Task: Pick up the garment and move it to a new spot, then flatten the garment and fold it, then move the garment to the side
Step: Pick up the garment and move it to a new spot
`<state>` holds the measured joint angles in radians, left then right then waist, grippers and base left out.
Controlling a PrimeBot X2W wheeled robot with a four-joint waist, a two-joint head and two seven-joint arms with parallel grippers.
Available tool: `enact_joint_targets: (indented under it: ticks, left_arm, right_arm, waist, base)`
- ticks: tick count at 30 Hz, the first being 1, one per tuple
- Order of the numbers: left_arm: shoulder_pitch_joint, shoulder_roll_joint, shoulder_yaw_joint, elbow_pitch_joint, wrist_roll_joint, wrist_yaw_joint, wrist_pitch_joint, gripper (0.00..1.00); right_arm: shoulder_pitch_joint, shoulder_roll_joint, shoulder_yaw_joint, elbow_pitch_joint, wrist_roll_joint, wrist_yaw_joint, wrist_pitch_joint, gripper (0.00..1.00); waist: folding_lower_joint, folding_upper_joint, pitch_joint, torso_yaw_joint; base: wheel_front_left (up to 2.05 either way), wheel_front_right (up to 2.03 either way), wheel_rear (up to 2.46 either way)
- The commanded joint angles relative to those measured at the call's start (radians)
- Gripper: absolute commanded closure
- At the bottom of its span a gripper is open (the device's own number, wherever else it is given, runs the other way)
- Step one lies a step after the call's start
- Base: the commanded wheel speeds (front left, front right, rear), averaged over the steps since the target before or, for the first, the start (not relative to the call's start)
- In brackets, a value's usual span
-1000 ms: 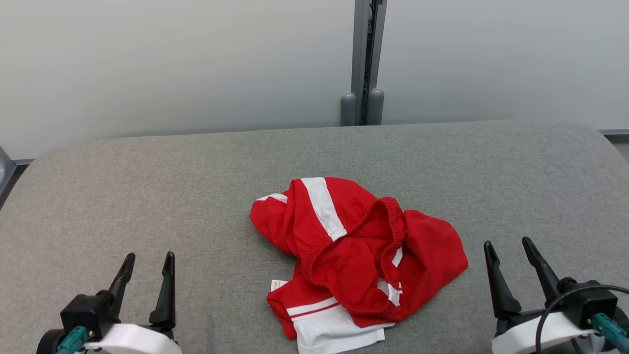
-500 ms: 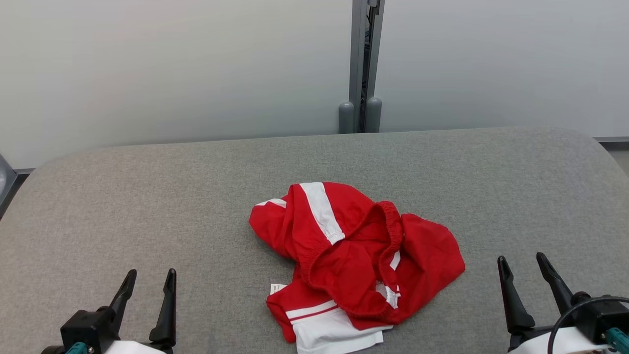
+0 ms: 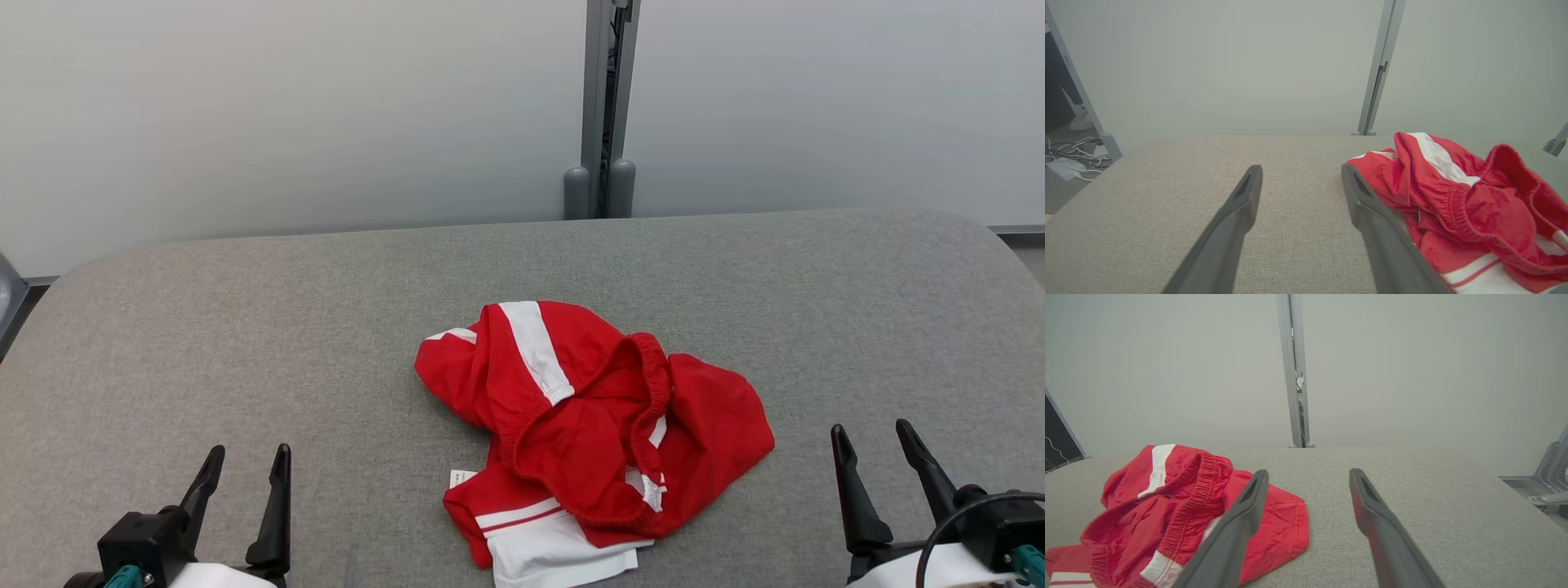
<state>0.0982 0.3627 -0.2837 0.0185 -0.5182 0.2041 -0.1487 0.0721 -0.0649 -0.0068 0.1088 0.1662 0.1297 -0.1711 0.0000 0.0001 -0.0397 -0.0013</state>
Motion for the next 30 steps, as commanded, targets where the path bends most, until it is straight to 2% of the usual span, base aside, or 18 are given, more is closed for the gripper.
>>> enact_joint_targets:
  ticks: [1,11,17,25,30]
  left_arm:
    - [0.001,0.007,0.003,-0.004,-0.003,0.009,0.001,0.0]
    - [-0.024,0.01,-0.007,-0.029,0.012,0.016,0.002,0.0]
    - [-0.108,-0.014,-0.073,-0.031,0.044,-0.015,0.023,0.0]
    - [-0.283,-0.08,-0.194,0.036,0.07,-0.112,0.071,0.0]
    - [-0.339,-0.109,-0.267,0.113,0.066,-0.17,0.132,0.0]
  right_arm:
    - [0.006,-0.001,-0.006,-0.005,-0.007,0.002,0.003,0.0]
    - [-0.007,0.001,-0.008,-0.014,-0.007,0.002,-0.003,0.0]
    - [-0.024,0.003,-0.015,-0.032,-0.008,0.002,-0.002,0.0]
    - [-0.066,0.004,-0.007,-0.057,-0.013,0.002,-0.001,0.0]
    - [-0.091,0.005,-0.012,-0.051,-0.016,0.002,-0.016,0.0]
  waist:
    - [0.0,-0.0001,0.001,0.0]
    - [0.0,-0.0001,0.008,-0.001]
    - [0.0,-0.0001,0.037,-0.003]
    - [0.0,-0.0001,0.147,-0.02]
    - [0.0,-0.0001,0.2,-0.04]
  base:
    - [0.0,0.0,0.0]
    - [0.0,0.0,0.0]
    - [0.0,0.0,0.0]
    - [0.0,0.0,0.0]
    - [0.0,0.0,0.0]
